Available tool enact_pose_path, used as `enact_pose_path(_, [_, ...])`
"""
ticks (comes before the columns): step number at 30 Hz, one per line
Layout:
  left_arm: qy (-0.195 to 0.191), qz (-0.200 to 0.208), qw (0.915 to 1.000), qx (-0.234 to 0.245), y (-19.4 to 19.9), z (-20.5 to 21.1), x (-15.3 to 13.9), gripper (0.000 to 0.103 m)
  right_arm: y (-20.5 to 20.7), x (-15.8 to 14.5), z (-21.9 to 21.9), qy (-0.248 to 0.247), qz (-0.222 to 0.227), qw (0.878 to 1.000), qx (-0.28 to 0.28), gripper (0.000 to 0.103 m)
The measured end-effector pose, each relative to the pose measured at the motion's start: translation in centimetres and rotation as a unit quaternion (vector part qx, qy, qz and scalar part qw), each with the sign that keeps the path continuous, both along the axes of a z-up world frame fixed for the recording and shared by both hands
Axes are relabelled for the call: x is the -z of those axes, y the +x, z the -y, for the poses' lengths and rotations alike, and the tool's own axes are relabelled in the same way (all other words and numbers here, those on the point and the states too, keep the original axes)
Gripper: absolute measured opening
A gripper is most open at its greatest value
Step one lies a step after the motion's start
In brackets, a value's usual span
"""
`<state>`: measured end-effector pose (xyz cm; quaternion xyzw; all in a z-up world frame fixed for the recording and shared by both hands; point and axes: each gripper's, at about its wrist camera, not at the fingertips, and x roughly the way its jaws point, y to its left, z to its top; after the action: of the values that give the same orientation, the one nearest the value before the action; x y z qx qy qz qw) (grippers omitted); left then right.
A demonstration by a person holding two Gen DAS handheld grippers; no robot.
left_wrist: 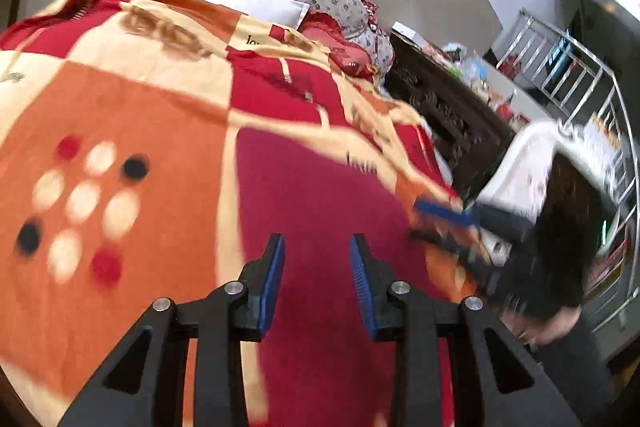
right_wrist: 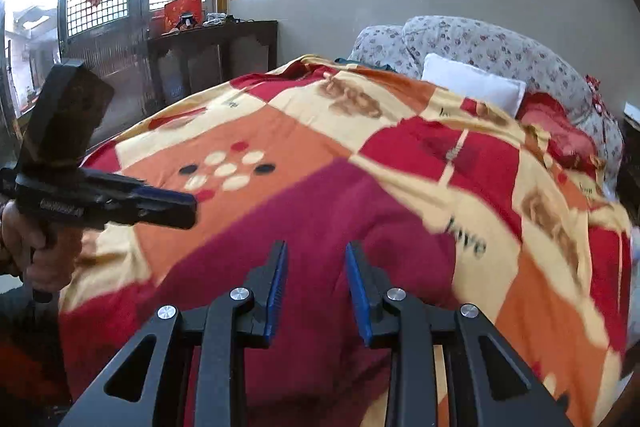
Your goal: Fold small clothes
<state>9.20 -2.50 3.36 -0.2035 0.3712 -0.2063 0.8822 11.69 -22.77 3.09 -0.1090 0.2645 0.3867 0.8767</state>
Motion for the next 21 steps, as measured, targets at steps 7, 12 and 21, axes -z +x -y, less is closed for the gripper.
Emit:
enact_pose_path(7, [0.052,-0.104,0.9929,0.026,11.3,3.5,5.2,0.031,5.0,5.4,-0.8,-0.074,-0.052,0.996,0.021,0.039])
enact_pose_path(12, [0.1,-0.095,0.9897,0.038,11.4,5.2,6.2,0.033,5.2,7.7,2.2,0.02,-0.076,0.996,0.049,0.04])
enact_pose_path(21, [0.057,-0.04,0.9951,0.07,3.6,2.6,0.8,0.038,0.1,2.1,1.9,0.008,-0.022,0.999,0.043,0.043])
